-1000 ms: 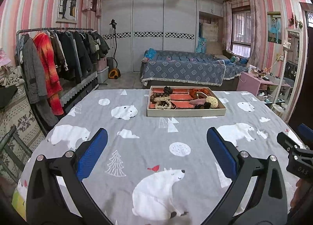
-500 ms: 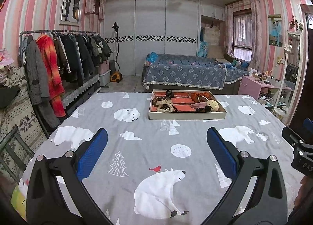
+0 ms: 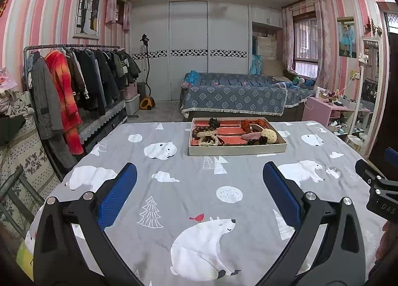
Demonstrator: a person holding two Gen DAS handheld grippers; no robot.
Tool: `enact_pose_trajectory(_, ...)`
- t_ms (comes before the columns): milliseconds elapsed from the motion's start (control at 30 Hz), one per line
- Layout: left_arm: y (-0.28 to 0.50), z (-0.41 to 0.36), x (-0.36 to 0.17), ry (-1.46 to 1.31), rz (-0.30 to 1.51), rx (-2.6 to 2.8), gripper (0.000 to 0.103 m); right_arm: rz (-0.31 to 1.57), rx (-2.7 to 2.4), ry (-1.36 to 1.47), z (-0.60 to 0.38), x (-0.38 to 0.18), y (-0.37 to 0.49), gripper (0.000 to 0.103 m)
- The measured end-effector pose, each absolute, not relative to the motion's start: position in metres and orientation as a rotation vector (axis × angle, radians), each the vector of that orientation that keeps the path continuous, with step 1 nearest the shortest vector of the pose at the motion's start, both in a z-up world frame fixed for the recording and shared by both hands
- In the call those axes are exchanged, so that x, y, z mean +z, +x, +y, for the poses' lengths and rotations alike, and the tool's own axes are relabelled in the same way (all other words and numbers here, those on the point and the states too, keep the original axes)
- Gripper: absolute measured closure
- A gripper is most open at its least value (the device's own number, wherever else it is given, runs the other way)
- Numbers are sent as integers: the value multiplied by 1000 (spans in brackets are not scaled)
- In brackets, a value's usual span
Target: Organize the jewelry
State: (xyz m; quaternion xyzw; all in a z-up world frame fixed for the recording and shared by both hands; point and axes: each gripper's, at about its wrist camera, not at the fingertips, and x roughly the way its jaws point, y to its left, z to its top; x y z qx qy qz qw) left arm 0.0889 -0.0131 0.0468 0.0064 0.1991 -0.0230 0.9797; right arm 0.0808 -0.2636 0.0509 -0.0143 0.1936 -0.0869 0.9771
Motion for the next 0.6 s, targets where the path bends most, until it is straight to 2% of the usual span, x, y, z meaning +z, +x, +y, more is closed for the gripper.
enact_pose_trajectory(600, 90, -15, 45, 18, 397, -41, 5, 388, -190, -31, -265, 53, 80, 4)
